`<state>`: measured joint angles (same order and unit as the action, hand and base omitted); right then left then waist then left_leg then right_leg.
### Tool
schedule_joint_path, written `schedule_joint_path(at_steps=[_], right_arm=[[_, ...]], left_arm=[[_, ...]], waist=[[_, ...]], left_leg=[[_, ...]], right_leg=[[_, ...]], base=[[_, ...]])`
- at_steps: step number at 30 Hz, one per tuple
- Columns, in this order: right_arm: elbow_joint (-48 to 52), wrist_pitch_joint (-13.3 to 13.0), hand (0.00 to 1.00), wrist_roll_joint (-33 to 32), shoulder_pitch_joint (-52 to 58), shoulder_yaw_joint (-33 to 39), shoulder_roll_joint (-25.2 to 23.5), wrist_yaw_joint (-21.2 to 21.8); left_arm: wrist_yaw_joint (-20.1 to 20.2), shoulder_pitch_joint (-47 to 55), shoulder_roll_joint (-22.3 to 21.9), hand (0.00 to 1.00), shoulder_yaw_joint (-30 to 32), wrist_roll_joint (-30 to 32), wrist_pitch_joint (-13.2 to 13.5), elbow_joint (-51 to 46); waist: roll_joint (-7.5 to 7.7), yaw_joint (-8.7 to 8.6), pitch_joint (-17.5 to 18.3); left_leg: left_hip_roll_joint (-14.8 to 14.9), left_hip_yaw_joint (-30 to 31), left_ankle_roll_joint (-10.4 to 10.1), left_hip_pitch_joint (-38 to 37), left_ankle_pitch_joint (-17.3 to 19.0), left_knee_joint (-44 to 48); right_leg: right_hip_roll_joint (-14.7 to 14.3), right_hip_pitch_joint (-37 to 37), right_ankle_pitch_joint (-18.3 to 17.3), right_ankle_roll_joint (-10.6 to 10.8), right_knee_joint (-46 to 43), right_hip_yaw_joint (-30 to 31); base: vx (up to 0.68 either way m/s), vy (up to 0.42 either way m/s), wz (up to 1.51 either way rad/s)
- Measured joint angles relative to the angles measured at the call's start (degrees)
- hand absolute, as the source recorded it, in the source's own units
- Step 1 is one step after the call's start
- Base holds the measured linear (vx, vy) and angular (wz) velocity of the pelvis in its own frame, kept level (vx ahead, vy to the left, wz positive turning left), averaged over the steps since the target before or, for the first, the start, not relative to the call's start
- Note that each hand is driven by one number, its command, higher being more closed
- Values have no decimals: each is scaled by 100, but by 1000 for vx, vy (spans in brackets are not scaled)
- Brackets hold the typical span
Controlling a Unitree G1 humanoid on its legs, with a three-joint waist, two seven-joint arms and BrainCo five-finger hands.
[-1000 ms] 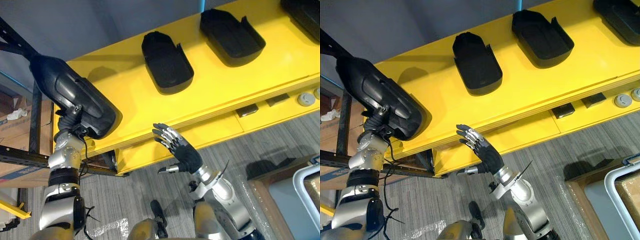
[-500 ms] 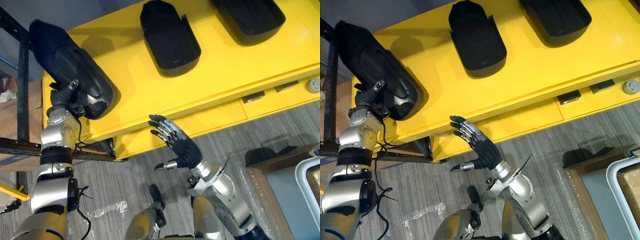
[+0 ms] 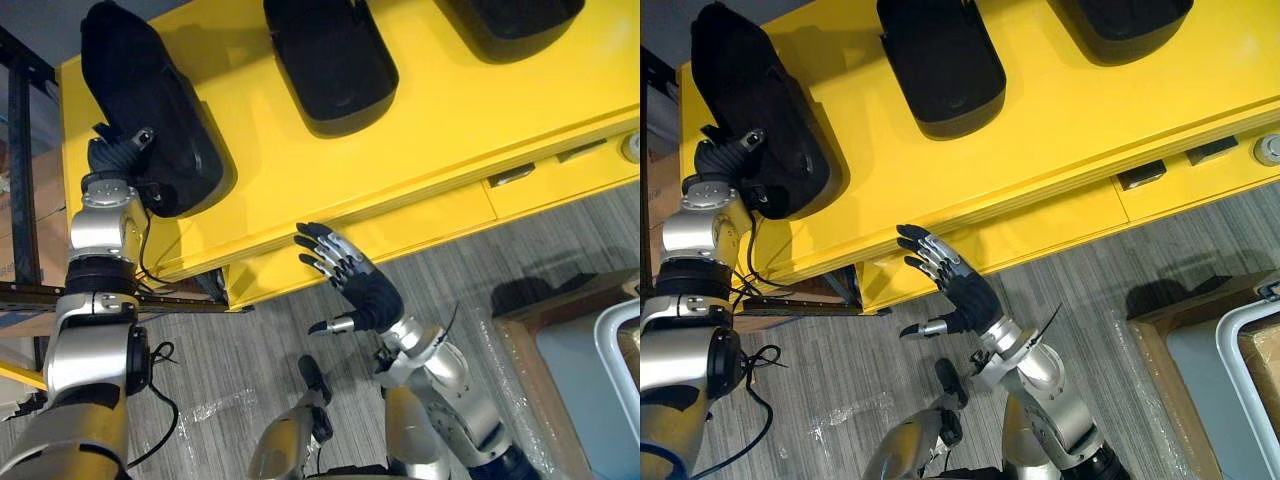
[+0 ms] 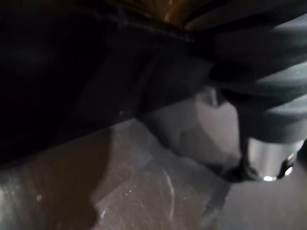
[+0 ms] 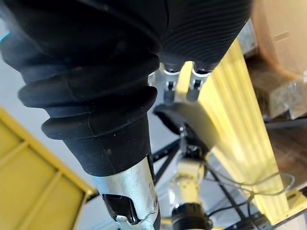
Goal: Walk over and take plastic housings, then place them on the shelf
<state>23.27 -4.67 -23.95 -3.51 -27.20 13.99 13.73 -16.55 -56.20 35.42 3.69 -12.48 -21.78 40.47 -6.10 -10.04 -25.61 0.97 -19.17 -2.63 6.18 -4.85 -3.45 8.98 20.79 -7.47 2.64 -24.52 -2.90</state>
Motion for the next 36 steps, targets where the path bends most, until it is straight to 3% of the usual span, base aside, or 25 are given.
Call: schedule_joint_path(at_steps=[1,2,15,18,22,25,27,30,35,36], right_arm=[[15,0,0,1,-5,-22,0,0],[24,0,0,1,-5,-34,0,-2],[0,-3,0,16,92,-82,156,-342],[-17,-13,0,16,111,-52,176,-384],[-177,-68,0,34,233,-55,149,-380],[-170,-259,0,53,500,-53,148,-373],[-173,-454,0,53,640,-50,157,-334],[-192,-671,0,156,737,-49,117,-329],[-441,-807,0,452,653,84,-51,-745],[-530,-817,0,458,600,234,-121,-907]], left_arm=[[7,-20,0,100,-51,4,9,-5],[14,-20,0,0,-74,4,16,-10],[-393,-178,-2,0,-520,2,171,-128],[-599,-179,-2,0,-600,8,248,-92],[-1214,-329,-2,0,-609,240,320,-93],[-1563,-473,-1,0,-609,243,613,-104],[-1731,-521,-1,0,-610,154,1048,-114],[-1842,-475,-78,0,-619,134,1440,-309],[-1931,564,-493,0,-282,78,2227,-1929],[-1870,923,-744,0,-141,-260,2459,-2388]], waist=[[1,2,-1],[1,3,-1],[2,45,-1],[4,45,-2],[90,22,-66],[113,-3,-79],[113,-19,-79],[113,-31,-79],[137,91,-49],[136,120,4]], left_leg=[[-7,16,2,10,-2,-3],[-12,21,3,11,-2,-3],[-68,191,38,184,-86,-87],[-68,184,38,173,-85,-91],[-61,155,39,15,-86,-101],[-44,157,41,-90,-84,-105],[-27,174,44,-138,-80,-107],[-10,322,48,-225,-83,-107],[39,543,54,-425,-79,-113],[55,621,55,-422,-79,-115]], right_leg=[[7,2,-2,3,-3,-12],[12,2,-6,9,-7,-15],[109,128,-26,39,-65,-165],[108,126,-26,40,-75,-161],[89,-30,-23,43,-49,-146],[66,-209,18,86,76,-175],[41,-353,91,92,241,-192],[27,-589,150,117,404,-348],[-14,-1080,215,110,720,-634],[-39,-1179,274,116,864,-717]], base=[[19,-2,7],[22,-3,8],[25,-9,8],[11,-9,0],[18,-17,-4],[0,0,0],[0,0,0],[20,15,19],[27,0,24],[25,2,23]])
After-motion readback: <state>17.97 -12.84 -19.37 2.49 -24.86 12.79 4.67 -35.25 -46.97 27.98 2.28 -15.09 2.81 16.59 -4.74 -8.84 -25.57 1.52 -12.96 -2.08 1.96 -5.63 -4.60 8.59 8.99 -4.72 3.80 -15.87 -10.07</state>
